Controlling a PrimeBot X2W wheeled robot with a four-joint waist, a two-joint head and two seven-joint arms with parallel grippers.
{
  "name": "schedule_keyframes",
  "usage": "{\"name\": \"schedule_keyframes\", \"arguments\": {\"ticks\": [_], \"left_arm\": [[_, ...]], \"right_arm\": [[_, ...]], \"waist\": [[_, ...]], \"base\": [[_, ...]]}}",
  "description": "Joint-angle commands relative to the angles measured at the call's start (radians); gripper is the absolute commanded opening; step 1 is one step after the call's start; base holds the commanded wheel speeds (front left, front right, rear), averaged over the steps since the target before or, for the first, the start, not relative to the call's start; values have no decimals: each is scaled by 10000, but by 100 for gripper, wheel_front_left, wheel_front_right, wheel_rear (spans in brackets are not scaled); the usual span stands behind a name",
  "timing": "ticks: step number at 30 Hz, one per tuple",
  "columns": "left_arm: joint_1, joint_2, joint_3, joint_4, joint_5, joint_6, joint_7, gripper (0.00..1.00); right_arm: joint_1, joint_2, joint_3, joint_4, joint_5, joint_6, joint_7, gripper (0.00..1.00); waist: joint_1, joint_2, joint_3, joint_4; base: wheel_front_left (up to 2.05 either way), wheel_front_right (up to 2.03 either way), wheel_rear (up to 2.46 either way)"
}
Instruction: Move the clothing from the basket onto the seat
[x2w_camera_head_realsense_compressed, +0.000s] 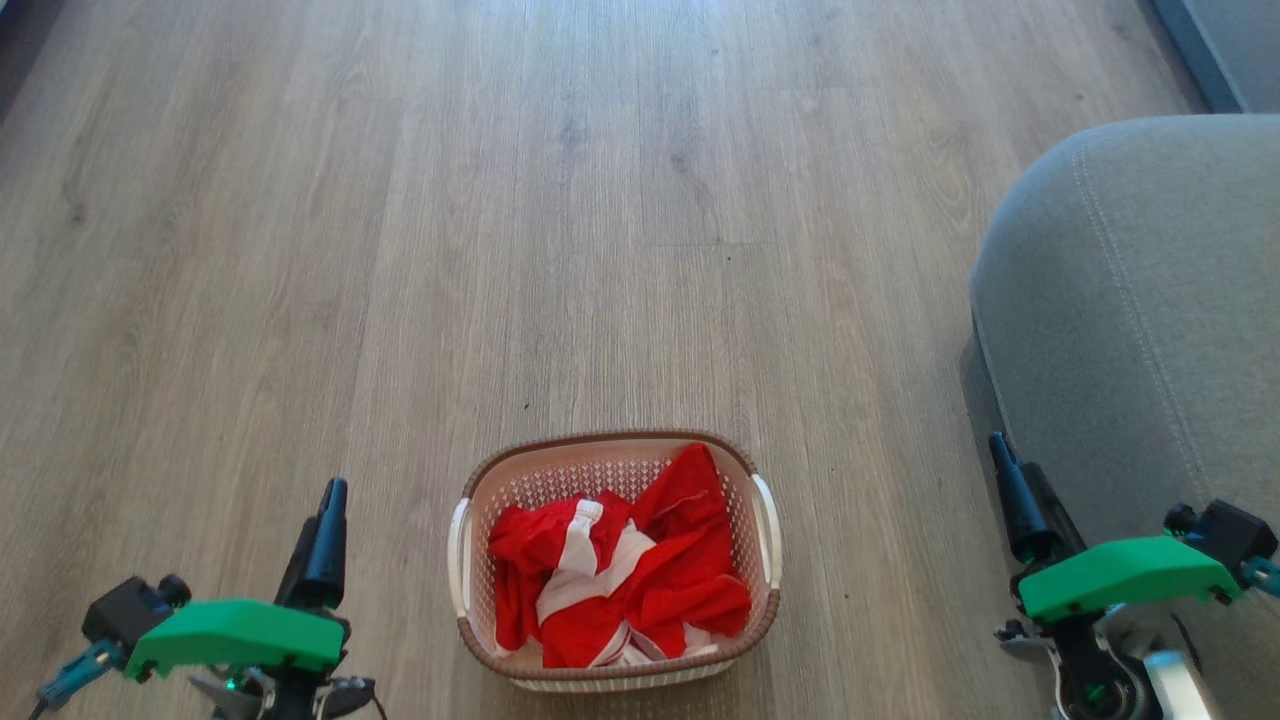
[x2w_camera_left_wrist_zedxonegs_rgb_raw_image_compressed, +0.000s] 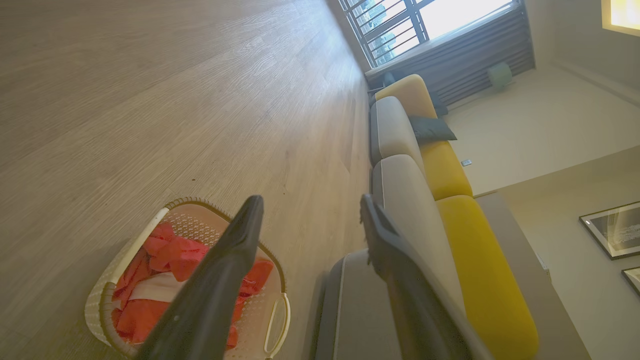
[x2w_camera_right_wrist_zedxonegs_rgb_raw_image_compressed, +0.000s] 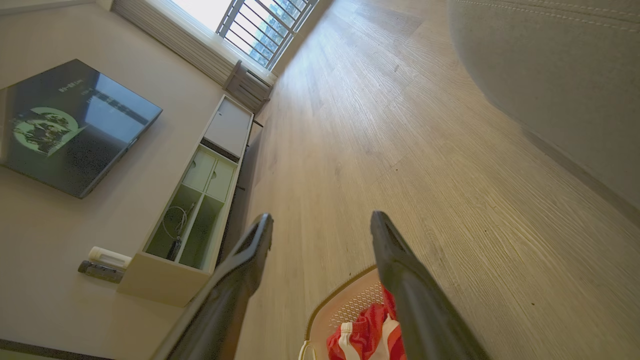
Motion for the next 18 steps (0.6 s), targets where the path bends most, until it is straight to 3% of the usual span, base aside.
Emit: {"name": "schedule_keyframes", "arguments": {"ticks": [1, 18], "left_arm": [[-511, 85, 108, -437, 474, 29, -144, 100], [-513, 98, 17, -659, 2842, 125, -642, 100]], "right_arm": [[-586, -190, 143, -316, -457, 1, -169, 100], [-891, -362, 609, -69, -2690, 1, -674, 100]], "waist": [[0, 0, 7, 1], [0, 0, 7, 44]], "base": [[0, 0, 0], [0, 0, 0]]}}
